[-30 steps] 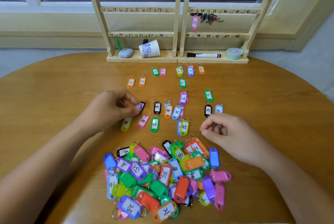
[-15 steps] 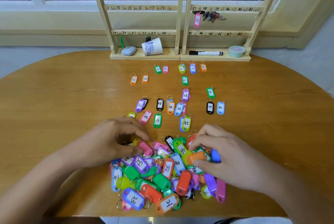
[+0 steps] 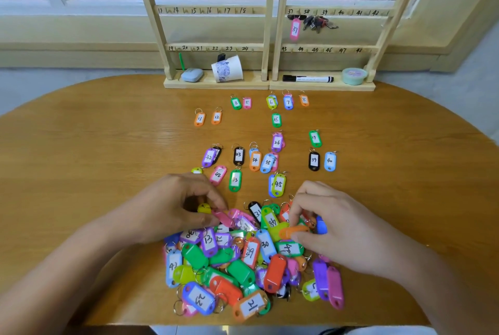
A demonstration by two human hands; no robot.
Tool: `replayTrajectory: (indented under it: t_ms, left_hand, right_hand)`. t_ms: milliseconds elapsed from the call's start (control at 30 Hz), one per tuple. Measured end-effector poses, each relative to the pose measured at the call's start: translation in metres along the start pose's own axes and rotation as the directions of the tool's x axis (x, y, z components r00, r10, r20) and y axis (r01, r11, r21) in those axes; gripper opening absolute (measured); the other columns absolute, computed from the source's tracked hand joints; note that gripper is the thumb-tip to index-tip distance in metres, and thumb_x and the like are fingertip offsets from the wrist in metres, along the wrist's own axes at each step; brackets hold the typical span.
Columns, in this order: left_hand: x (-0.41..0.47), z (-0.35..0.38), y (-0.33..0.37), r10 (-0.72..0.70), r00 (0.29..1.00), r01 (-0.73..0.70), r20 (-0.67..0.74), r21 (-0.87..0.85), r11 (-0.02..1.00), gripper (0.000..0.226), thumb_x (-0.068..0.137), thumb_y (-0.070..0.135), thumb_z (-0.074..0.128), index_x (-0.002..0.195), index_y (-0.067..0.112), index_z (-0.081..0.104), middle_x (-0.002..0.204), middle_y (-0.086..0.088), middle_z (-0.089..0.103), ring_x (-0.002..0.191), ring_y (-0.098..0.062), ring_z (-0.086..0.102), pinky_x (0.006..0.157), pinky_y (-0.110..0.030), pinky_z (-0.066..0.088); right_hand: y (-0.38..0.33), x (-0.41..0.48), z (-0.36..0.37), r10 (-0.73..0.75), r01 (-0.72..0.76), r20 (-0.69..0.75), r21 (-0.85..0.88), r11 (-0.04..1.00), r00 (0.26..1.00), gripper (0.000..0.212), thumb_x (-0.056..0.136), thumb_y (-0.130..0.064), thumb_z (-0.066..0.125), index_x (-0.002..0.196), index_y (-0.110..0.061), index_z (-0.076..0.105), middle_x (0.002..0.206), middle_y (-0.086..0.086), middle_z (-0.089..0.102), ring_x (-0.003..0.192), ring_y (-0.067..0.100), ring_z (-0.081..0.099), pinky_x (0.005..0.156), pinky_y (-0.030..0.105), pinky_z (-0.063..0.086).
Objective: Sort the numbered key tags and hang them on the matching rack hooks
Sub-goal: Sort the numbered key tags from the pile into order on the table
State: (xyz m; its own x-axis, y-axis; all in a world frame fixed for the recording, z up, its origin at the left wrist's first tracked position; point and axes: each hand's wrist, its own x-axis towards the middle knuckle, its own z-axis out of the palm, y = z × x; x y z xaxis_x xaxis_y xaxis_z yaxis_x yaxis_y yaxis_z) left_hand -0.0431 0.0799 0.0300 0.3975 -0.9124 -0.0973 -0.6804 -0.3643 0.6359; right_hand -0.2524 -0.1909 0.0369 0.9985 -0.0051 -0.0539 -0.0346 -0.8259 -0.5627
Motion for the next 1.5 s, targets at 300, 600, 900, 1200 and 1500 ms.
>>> replayTrajectory:
  t_ms: [300, 600, 900, 1200, 1500]
  left_hand:
    - [0.006, 0.001, -0.002, 0.033, 0.999, -0.033, -0.011, 0.014, 0.999, 0.009, 0.095, 0.039, 0.080, 0.102, 0.044, 0.080, 0.104, 0.019, 0.073, 0.099, -0.011, 0.071, 0.080, -0.032, 0.058]
    - [0.019, -0.003, 0.011, -0.089, 0.979, 0.043, -0.185, -0.240, 0.970, 0.005, 0.097, 0.035, 0.078, 0.096, 0.033, 0.082, 0.090, 0.006, 0.077, 0.080, -0.004, 0.068, 0.074, -0.023, 0.051]
    - [0.074, -0.008, 0.028, -0.251, 0.915, 0.015, -0.318, -0.592, 0.806, 0.005, 0.099, 0.011, 0.075, 0.100, 0.009, 0.079, 0.082, -0.008, 0.078, 0.071, -0.012, 0.069, 0.067, -0.025, 0.052]
    - [0.079, 0.018, 0.027, -0.361, 0.889, -0.036, -0.282, -0.829, 0.558, 0.014, 0.094, 0.004, 0.075, 0.105, -0.001, 0.068, 0.090, -0.022, 0.079, 0.085, -0.025, 0.080, 0.065, -0.022, 0.056]
    - [0.077, 0.028, 0.040, -0.361, 0.861, -0.146, -0.358, -0.854, 0.499, 0.015, 0.091, 0.011, 0.080, 0.088, 0.005, 0.066, 0.092, -0.024, 0.074, 0.061, -0.008, 0.061, 0.058, -0.014, 0.045]
  right_hand:
    - [0.002, 0.005, -0.009, 0.020, 0.001, -0.093, 0.215, 0.977, 0.995, 0.023, 0.091, -0.007, 0.077, 0.090, -0.029, 0.069, 0.108, -0.008, 0.061, 0.100, 0.021, 0.059, 0.077, 0.020, 0.042]
    - [0.007, 0.031, -0.006, 0.077, 0.036, -0.195, 0.518, 0.855, 0.978, 0.035, 0.092, 0.006, 0.072, 0.089, -0.030, 0.075, 0.090, -0.001, 0.073, 0.081, 0.031, 0.063, 0.076, 0.050, 0.052]
    - [0.009, 0.079, -0.016, 0.088, 0.168, -0.336, 0.660, 0.733, 0.938, 0.021, 0.096, 0.014, 0.065, 0.102, -0.002, 0.076, 0.099, 0.006, 0.080, 0.090, 0.015, 0.076, 0.075, 0.020, 0.054]
    - [0.022, 0.092, 0.007, 0.248, 0.167, -0.408, 0.749, 0.641, 0.879, 0.012, 0.095, 0.012, 0.067, 0.097, 0.001, 0.072, 0.093, 0.014, 0.079, 0.090, 0.023, 0.079, 0.073, 0.023, 0.056]
    - [0.002, 0.081, 0.016, 0.145, 0.143, -0.348, 0.680, 0.720, 0.926, 0.024, 0.100, 0.001, 0.069, 0.117, -0.014, 0.077, 0.103, -0.001, 0.082, 0.102, 0.014, 0.078, 0.091, 0.026, 0.059]
